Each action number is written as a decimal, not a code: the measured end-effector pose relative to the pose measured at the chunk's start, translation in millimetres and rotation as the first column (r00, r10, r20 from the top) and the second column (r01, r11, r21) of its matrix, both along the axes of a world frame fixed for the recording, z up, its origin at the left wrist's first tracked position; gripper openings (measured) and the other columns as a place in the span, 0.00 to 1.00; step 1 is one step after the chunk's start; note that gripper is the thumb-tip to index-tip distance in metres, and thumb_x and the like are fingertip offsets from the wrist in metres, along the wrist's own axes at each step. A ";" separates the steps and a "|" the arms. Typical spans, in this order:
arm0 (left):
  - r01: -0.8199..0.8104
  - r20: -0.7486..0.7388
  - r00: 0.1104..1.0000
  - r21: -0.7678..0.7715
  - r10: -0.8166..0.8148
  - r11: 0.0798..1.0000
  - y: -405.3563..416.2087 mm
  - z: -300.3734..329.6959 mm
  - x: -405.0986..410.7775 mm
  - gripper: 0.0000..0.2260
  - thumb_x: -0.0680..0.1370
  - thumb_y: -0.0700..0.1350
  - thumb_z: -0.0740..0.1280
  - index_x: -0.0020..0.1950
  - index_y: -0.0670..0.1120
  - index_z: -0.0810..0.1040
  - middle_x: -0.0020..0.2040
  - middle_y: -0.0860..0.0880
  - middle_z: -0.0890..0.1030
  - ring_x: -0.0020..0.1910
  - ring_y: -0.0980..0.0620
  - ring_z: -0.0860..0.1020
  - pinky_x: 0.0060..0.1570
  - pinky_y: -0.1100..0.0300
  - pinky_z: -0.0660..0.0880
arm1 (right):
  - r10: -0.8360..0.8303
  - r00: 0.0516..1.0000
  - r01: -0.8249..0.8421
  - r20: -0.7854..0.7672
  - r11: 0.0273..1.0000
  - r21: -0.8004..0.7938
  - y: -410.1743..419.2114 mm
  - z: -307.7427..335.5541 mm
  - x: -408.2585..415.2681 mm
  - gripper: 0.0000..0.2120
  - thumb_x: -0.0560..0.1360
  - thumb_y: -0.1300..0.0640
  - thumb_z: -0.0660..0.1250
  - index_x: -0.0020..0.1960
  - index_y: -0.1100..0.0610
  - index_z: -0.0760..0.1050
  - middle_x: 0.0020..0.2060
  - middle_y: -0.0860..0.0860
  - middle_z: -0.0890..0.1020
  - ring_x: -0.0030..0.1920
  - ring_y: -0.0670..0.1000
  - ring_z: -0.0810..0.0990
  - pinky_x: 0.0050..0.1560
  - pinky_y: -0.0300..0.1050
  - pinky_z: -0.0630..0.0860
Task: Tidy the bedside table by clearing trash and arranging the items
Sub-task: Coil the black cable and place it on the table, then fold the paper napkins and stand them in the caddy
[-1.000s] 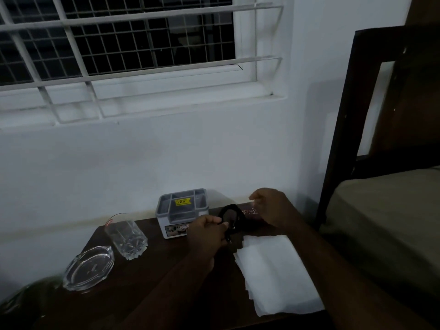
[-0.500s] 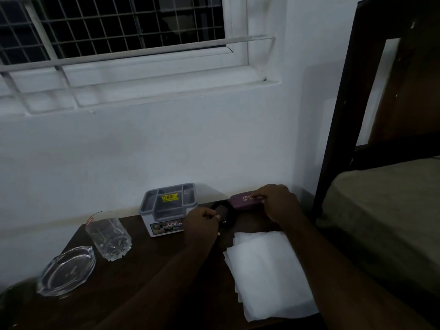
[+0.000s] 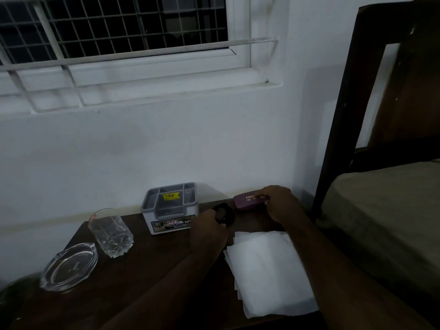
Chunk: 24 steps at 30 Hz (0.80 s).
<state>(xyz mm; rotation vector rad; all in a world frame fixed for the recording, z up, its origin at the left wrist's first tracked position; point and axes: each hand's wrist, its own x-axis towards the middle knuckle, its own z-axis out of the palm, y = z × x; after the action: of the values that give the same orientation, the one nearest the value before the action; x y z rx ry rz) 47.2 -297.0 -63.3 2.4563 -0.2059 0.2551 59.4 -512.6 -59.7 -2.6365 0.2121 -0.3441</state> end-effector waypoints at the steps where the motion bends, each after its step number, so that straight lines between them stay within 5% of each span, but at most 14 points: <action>1: 0.005 0.005 1.000 -0.003 -0.005 1.000 1.5 0.2 -1.1 0.08 0.73 0.41 0.70 0.51 0.42 0.80 0.49 0.45 0.82 0.49 0.46 0.79 0.49 0.54 0.75 | -0.001 1.000 0.001 -0.009 1.000 -0.016 0.2 0.6 -0.5 0.21 0.73 0.62 0.61 0.59 0.43 0.78 0.62 0.49 0.79 0.64 0.55 0.74 0.66 0.55 0.70; 11: 0.155 0.230 0.965 -0.107 -0.127 0.982 17.5 -10.2 -41.4 0.09 0.75 0.50 0.71 0.49 0.46 0.81 0.44 0.51 0.81 0.45 0.54 0.78 0.44 0.62 0.70 | -0.018 0.999 0.020 0.030 0.995 -0.096 6.1 28.0 -21.1 0.17 0.71 0.60 0.66 0.57 0.45 0.79 0.59 0.49 0.80 0.61 0.55 0.76 0.62 0.53 0.75; 15: 0.275 -0.019 0.960 -0.105 -0.279 0.956 28.8 -19.7 -54.3 0.25 0.65 0.65 0.74 0.57 0.55 0.80 0.52 0.59 0.81 0.50 0.61 0.79 0.51 0.59 0.77 | 0.035 0.988 -0.046 -0.149 0.996 -0.071 4.8 45.0 -37.1 0.12 0.69 0.59 0.74 0.51 0.50 0.80 0.58 0.51 0.79 0.60 0.54 0.77 0.61 0.47 0.73; 20: 0.293 -0.005 0.956 0.048 -0.293 0.955 30.7 -22.8 -55.2 0.34 0.60 0.73 0.70 0.61 0.60 0.77 0.55 0.60 0.80 0.54 0.60 0.77 0.56 0.54 0.76 | 0.099 0.900 -0.171 -0.425 0.976 -0.135 17.5 61.7 -70.0 0.20 0.71 0.53 0.74 0.59 0.61 0.79 0.57 0.55 0.81 0.54 0.54 0.79 0.42 0.37 0.73; 24: 0.247 0.084 0.964 0.084 -0.254 0.965 27.9 -20.6 -59.6 0.30 0.65 0.73 0.65 0.59 0.56 0.77 0.54 0.57 0.79 0.53 0.57 0.76 0.55 0.56 0.74 | 0.128 0.908 -0.202 -0.399 0.968 -0.149 38.2 65.4 -77.7 0.25 0.71 0.51 0.75 0.63 0.60 0.75 0.61 0.55 0.77 0.60 0.54 0.76 0.58 0.44 0.72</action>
<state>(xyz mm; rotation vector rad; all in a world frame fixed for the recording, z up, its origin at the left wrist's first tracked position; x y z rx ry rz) -12.5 -269.1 -83.9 2.4600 -0.5723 0.2568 -18.3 -474.3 5.7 -2.8628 0.0819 0.2325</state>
